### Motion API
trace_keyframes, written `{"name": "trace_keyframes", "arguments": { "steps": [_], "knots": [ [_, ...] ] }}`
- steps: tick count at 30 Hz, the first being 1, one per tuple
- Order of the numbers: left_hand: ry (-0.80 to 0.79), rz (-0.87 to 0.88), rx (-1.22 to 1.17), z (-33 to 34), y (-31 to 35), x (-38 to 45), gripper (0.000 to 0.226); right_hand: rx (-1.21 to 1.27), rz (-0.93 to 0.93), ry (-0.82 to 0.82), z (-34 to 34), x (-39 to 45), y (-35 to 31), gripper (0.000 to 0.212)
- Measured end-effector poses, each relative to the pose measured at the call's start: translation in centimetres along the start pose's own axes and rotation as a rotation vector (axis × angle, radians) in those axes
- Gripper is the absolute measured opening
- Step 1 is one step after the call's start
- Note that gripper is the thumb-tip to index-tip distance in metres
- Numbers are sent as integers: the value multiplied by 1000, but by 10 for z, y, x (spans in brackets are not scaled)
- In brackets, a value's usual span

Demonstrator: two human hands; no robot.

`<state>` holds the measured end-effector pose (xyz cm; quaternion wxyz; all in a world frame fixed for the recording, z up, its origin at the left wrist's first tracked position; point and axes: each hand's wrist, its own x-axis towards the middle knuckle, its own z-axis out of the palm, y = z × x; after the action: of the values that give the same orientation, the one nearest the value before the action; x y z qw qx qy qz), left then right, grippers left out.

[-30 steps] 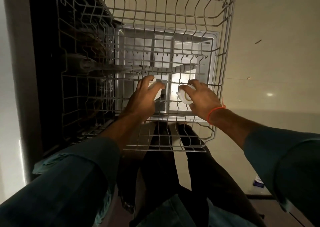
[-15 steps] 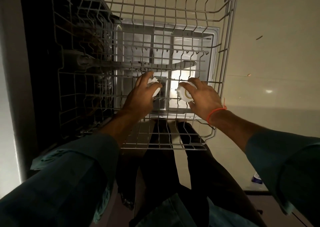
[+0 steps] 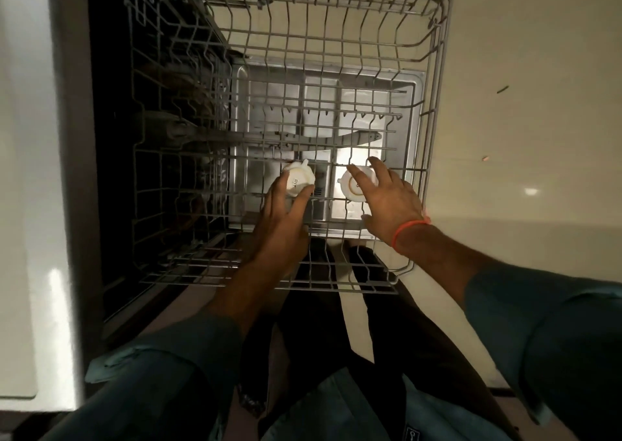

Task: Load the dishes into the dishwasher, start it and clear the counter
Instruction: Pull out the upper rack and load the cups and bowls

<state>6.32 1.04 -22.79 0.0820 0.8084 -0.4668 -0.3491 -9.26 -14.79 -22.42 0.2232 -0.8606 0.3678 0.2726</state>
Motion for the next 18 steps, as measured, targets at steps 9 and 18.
{"name": "trace_keyframes", "arguments": {
  "steps": [9, 18],
  "knots": [
    [51, -150, -67, -22, 41, -51, 81, 156, -44, 149, -6, -60, 13, 93],
    [237, -196, -191, -49, 98, -115, 70, 354, -218, 332, -54, -112, 7, 81]
  ]
}}
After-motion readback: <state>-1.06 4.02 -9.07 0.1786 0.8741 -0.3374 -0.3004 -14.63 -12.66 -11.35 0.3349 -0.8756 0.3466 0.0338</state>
